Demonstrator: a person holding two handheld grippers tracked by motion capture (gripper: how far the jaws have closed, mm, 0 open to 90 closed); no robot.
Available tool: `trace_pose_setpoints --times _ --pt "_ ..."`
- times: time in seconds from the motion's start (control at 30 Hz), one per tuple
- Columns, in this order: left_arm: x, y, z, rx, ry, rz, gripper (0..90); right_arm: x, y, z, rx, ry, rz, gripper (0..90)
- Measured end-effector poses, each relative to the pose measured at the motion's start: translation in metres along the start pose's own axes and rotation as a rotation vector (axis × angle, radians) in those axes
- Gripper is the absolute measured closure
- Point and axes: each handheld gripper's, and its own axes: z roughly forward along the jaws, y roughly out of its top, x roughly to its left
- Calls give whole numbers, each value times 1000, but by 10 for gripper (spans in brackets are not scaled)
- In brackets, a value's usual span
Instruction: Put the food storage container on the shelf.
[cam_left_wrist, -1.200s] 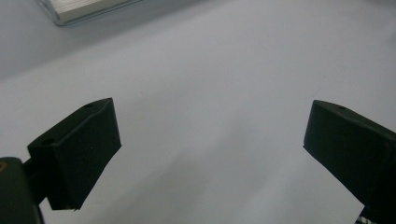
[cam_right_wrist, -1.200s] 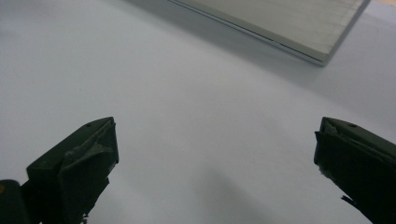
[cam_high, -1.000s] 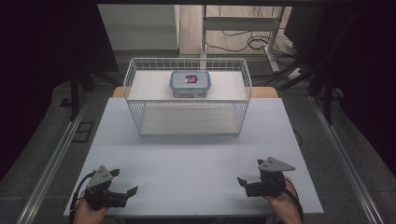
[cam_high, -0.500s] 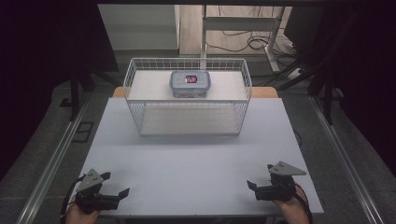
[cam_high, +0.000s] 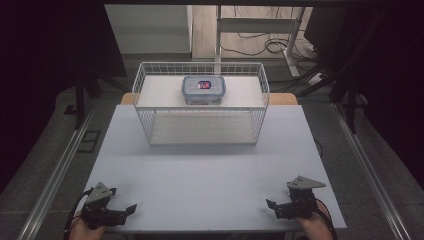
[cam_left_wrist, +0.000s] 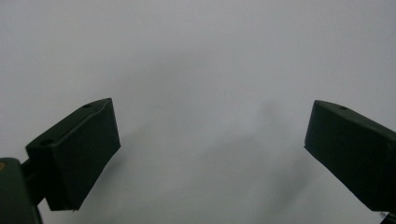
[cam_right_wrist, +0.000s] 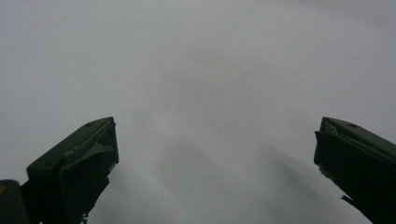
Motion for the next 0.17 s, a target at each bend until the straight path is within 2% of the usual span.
trace_pose_setpoints --times 0.17 --pt "0 0 2 15 -6 1 27 -1 -1 2 19 4 6 0"
